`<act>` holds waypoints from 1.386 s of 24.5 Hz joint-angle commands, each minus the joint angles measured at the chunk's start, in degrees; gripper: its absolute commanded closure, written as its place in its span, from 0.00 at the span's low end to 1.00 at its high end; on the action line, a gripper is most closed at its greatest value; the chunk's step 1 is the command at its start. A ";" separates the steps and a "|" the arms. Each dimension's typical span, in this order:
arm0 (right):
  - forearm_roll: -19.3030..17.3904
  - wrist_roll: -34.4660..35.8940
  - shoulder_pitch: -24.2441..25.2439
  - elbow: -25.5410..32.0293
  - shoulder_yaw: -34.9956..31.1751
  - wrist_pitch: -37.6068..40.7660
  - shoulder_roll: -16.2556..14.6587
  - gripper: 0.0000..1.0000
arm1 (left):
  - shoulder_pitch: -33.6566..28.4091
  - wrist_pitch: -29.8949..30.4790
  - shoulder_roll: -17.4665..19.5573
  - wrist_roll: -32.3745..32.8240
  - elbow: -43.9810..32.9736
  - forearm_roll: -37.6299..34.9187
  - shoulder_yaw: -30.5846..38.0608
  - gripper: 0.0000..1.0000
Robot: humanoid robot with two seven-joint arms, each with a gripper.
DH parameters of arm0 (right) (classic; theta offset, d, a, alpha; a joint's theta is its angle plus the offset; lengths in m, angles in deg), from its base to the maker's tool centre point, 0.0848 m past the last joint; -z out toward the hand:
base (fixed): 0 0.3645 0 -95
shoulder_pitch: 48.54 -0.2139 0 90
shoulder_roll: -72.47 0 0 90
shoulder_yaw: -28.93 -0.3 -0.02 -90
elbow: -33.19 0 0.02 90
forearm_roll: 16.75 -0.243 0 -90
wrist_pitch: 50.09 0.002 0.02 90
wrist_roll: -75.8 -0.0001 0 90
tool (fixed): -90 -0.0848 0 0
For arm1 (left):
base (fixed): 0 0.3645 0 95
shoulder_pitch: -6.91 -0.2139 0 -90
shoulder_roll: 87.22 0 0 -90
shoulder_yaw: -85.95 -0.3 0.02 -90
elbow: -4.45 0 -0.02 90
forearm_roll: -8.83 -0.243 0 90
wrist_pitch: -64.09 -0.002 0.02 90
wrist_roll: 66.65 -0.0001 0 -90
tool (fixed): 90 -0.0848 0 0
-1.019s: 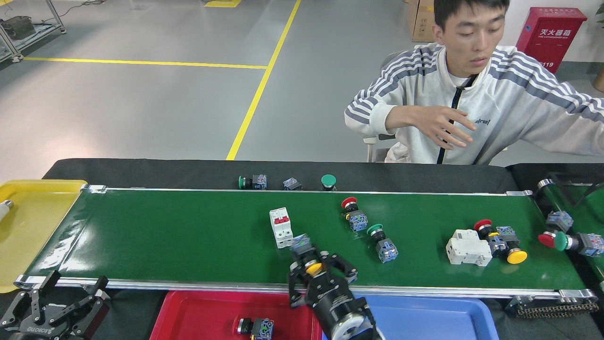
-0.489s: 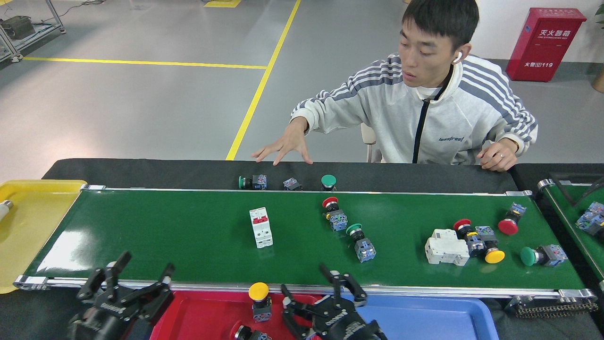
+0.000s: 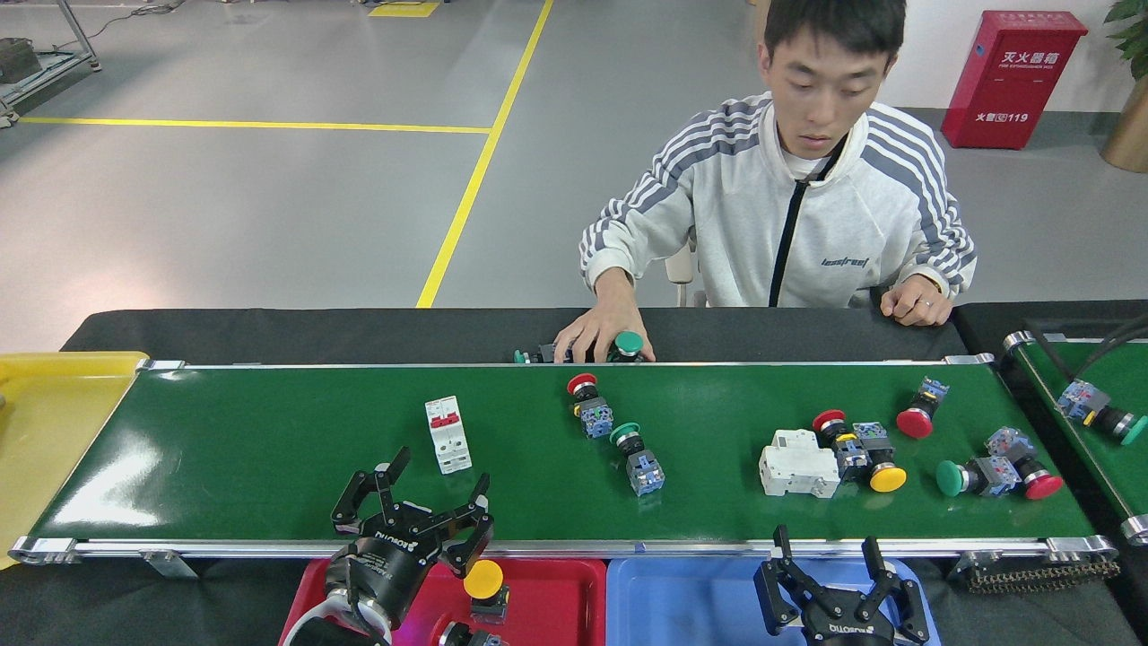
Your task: Pick switch part from conveyor to tray
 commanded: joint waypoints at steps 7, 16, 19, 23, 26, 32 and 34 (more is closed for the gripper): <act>1.23 -3.68 -7.79 -5.11 5.70 -1.29 -0.29 0.00 | 8.71 -5.04 0.85 -0.05 10.43 -0.18 0.31 0.00; 1.32 -4.91 -9.11 -6.34 7.37 -1.29 -0.38 0.00 | 14.43 -7.50 2.60 -1.98 20.54 2.63 0.13 0.96; 1.32 -4.91 -9.55 -7.05 7.37 -1.38 -0.29 0.00 | 12.23 -4.60 3.92 -8.05 20.28 3.42 -0.31 1.00; 1.41 -4.99 -12.54 -9.77 7.72 -1.38 0.23 0.00 | 8.54 -0.99 4.71 -9.02 14.12 3.69 -0.40 1.00; 1.23 -5.52 -16.67 -14.08 10.27 -3.31 0.50 0.00 | 3.44 8.76 6.82 -9.02 3.93 4.13 1.10 1.00; 1.06 -5.61 -23.17 -22.25 14.31 -8.58 1.03 0.13 | -5.08 24.40 9.02 -8.67 -8.99 7.47 5.23 0.99; 1.15 -5.78 -24.05 -23.13 15.55 -8.58 0.59 0.37 | -5.96 26.34 9.37 -8.67 -10.22 7.91 6.28 0.98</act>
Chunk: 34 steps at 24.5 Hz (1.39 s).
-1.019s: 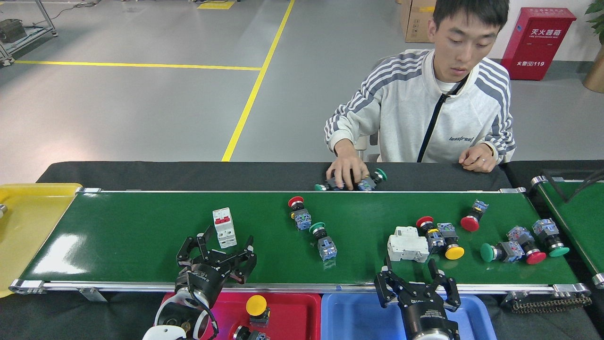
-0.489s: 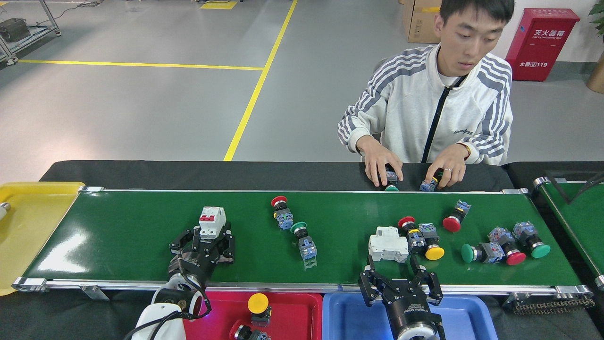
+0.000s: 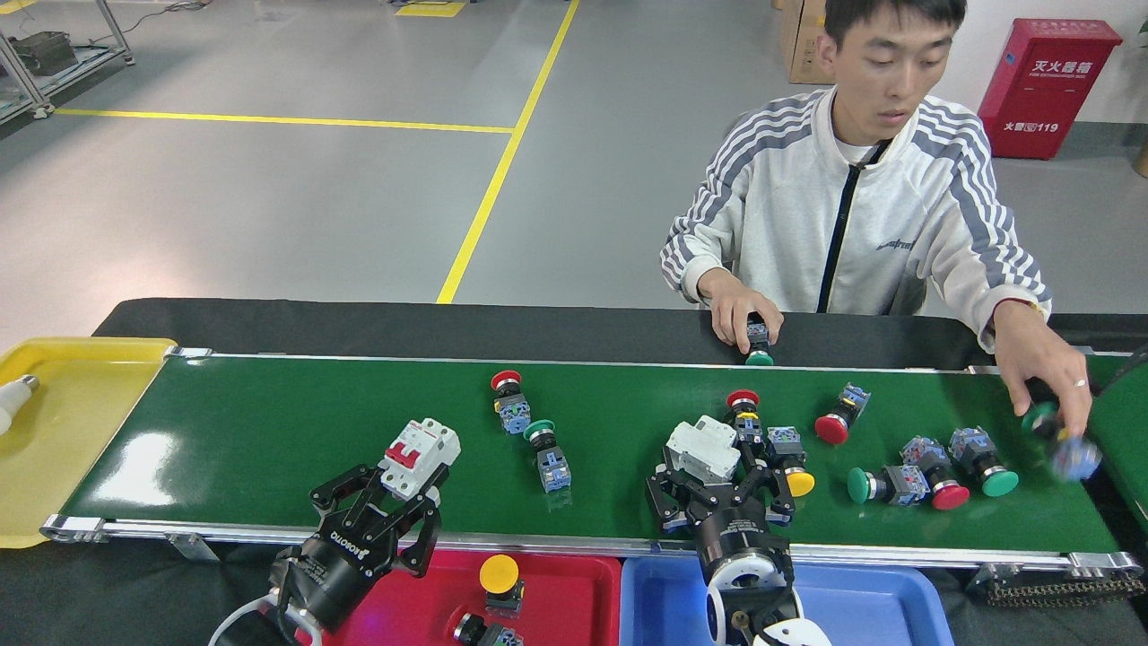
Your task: Pick switch part from conveyor to tray
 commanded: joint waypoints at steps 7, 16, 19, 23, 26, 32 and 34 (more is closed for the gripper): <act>-0.13 -0.07 -3.30 -1.78 1.50 0.08 -0.33 0.98 | 0.12 3.91 1.53 -0.17 -1.46 1.25 2.19 0.98; -0.39 1.87 -2.77 6.83 0.98 0.08 -1.74 0.98 | -0.23 5.75 2.41 -0.08 -3.31 4.67 6.41 0.98; -2.59 2.48 0.74 16.85 -0.25 2.63 -10.08 0.98 | -0.58 5.75 2.50 -0.17 -3.75 4.85 7.02 0.98; -13.57 7.40 13.39 25.64 -7.89 19.05 -23.18 0.97 | -2.08 5.75 2.41 -0.17 -5.07 5.38 8.43 0.98; -18.59 7.49 21.40 25.99 -19.68 36.12 -26.08 0.96 | -4.10 5.75 2.24 -0.08 -7.97 5.73 7.29 0.98; -19.82 6.79 33.09 25.64 -38.66 61.34 -21.95 0.96 | -6.65 5.75 -0.75 1.15 -9.81 4.59 -8.97 0.98; -19.82 6.35 34.76 25.73 -39.45 61.34 -20.90 0.94 | -6.65 5.75 -2.51 3.26 -9.81 2.13 -13.80 0.97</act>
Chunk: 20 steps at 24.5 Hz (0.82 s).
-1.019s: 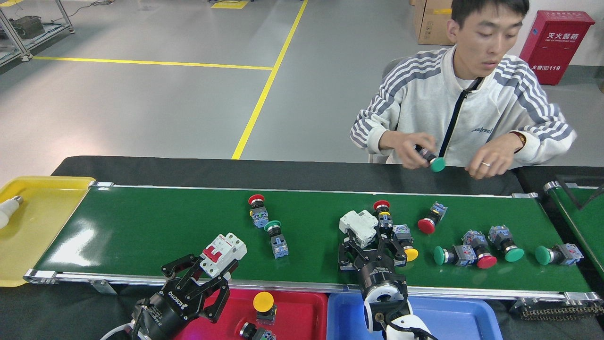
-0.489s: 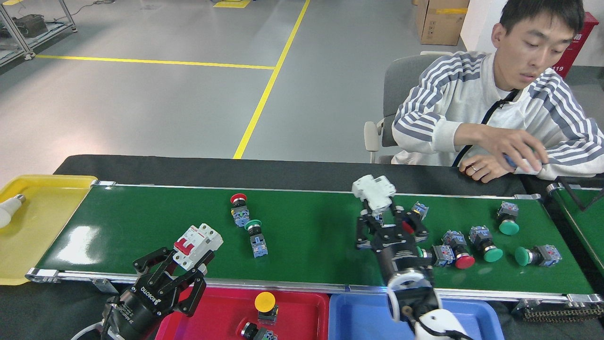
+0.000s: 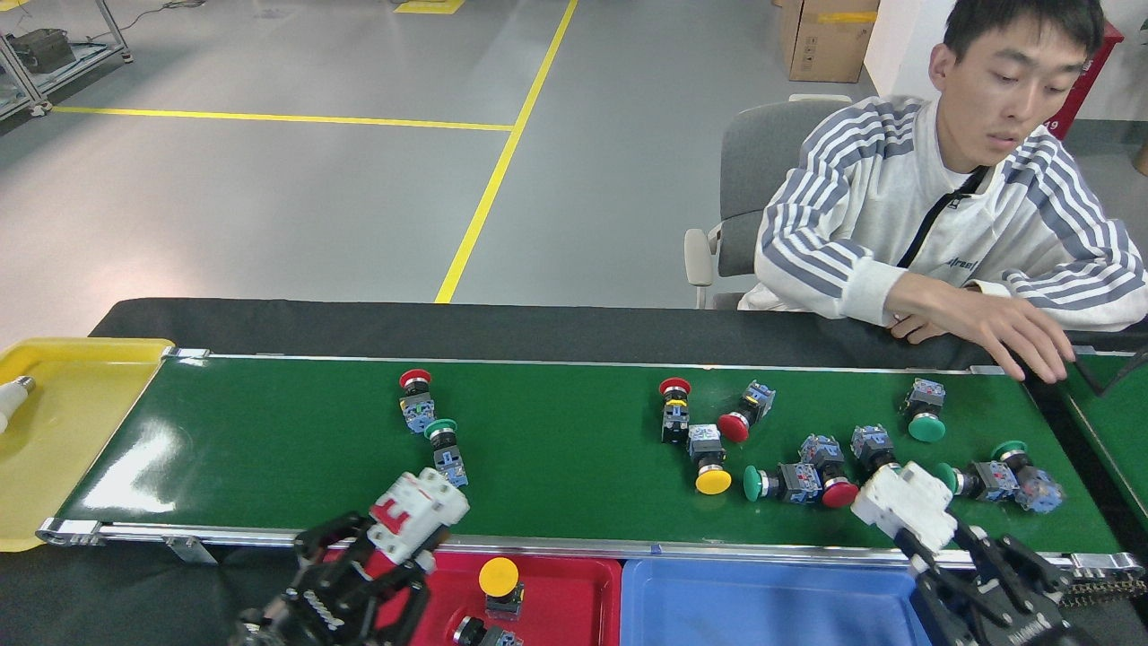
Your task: Pick switch part from conveyor to tray
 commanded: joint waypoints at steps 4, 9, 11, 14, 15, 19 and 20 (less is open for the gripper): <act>-0.23 -1.03 0.73 0.68 -1.04 2.54 0.77 0.00 | 0.36 -1.10 -4.54 2.46 -0.71 -6.85 -9.85 0.93; -0.32 -1.12 0.55 0.85 -2.62 2.54 2.44 0.00 | -0.44 -5.58 -5.94 3.25 -0.36 -13.70 -16.53 0.35; -0.32 -1.21 0.20 1.12 -4.38 2.54 8.32 0.01 | -1.14 -9.88 -6.03 3.25 -0.27 -15.11 -18.99 0.03; 1.61 -1.73 -0.06 2.52 -4.38 -10.91 14.57 0.02 | -1.14 -13.76 -6.03 3.16 -0.27 -14.85 -20.84 0.00; 3.37 -1.91 -0.24 2.87 -4.11 -15.74 14.83 0.03 | -1.14 -13.85 -5.94 3.07 -0.27 -14.67 -20.84 0.00; 7.77 -2.17 -3.31 3.05 -1.92 -25.94 15.53 0.03 | -1.31 -15.95 -6.03 2.37 -0.80 -11.07 -15.74 0.00; 8.21 -2.70 -3.58 3.05 -0.86 -26.64 15.53 0.03 | -1.23 -16.22 -6.03 2.28 -0.80 -9.57 -11.79 0.00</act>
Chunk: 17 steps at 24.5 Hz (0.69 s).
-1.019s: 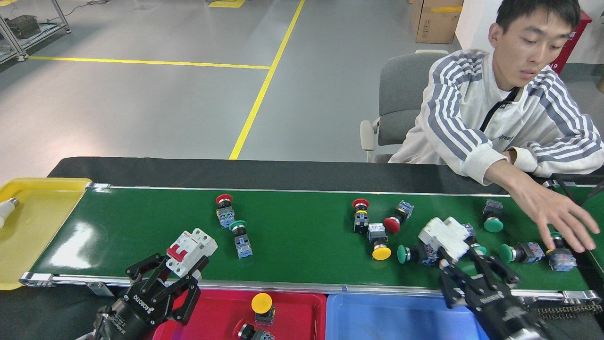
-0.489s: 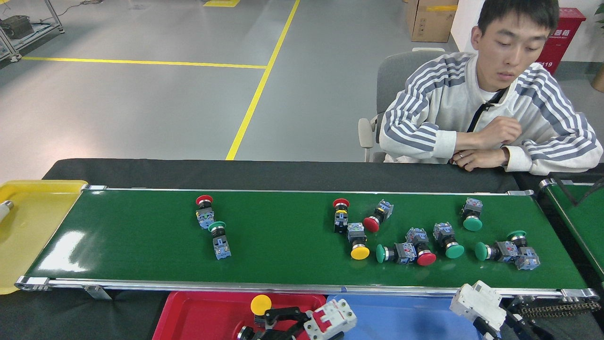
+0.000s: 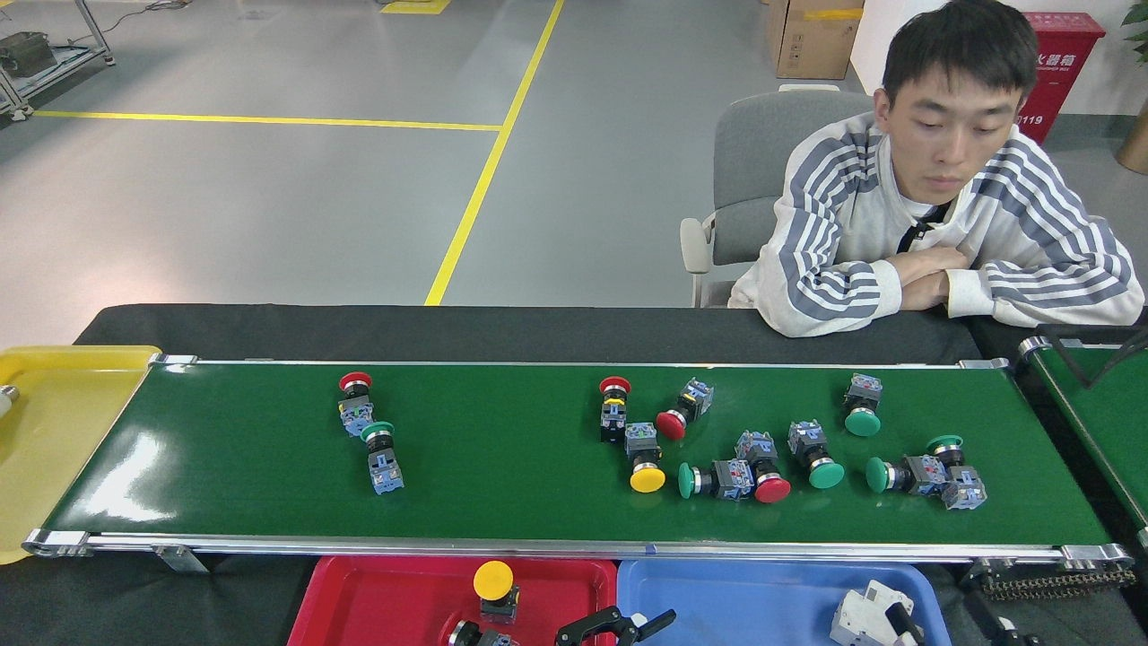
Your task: Pick switch part from conveyor to tray
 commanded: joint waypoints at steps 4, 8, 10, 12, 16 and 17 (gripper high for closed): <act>0.78 -2.41 -2.96 1.10 6.04 -3.49 -0.41 0.03 | 0.79 -1.09 0.86 -2.31 -0.69 8.57 22.63 0.00; 6.84 -5.31 -6.74 1.01 13.42 -6.48 0.29 0.03 | 0.35 -1.09 5.43 -2.48 0.80 9.10 41.60 0.00; 10.19 -5.66 -7.88 0.84 17.47 -10.17 2.05 0.03 | 0.35 -1.09 6.13 -2.48 4.06 9.10 45.83 0.00; 12.39 -5.75 -9.90 0.14 21.86 -15.36 2.49 0.03 | 0.62 -1.09 6.40 -2.48 7.22 9.01 47.24 0.00; 13.62 -7.77 -14.12 -2.50 30.12 -23.88 2.31 0.03 | 1.23 -1.00 8.15 -2.39 8.71 9.27 46.53 0.00; 13.79 -7.77 -15.09 -3.29 31.26 -24.85 2.31 0.03 | 1.50 -1.00 8.15 -2.39 8.80 9.27 46.53 0.00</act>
